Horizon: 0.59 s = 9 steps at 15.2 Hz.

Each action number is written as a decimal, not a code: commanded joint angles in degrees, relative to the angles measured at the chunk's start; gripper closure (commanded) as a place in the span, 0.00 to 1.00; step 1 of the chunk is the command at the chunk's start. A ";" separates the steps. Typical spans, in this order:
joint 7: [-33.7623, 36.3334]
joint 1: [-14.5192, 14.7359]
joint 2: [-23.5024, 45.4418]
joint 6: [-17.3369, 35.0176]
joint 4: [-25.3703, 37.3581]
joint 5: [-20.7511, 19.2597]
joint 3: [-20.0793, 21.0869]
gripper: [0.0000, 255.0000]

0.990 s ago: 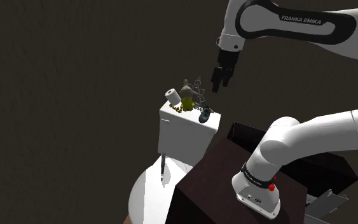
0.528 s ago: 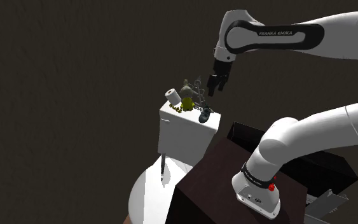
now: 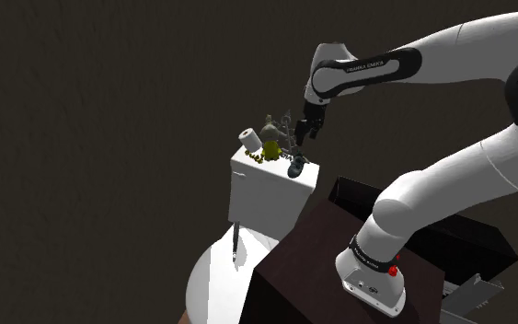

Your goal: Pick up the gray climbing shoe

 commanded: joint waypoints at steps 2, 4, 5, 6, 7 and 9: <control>-1.18 -0.98 5.25 5.14 1.08 -0.73 -1.87 0.00; -2.13 -1.62 8.96 8.58 1.92 -0.98 -3.19 0.00; -2.64 -1.91 10.88 10.24 2.45 -1.00 -3.83 0.00; -3.18 -2.18 12.82 11.87 3.05 -0.95 -4.47 0.00; -3.75 -2.45 14.80 13.45 3.73 -0.81 -5.09 0.00; -5.00 -2.97 18.84 16.45 5.30 -0.28 -6.28 0.00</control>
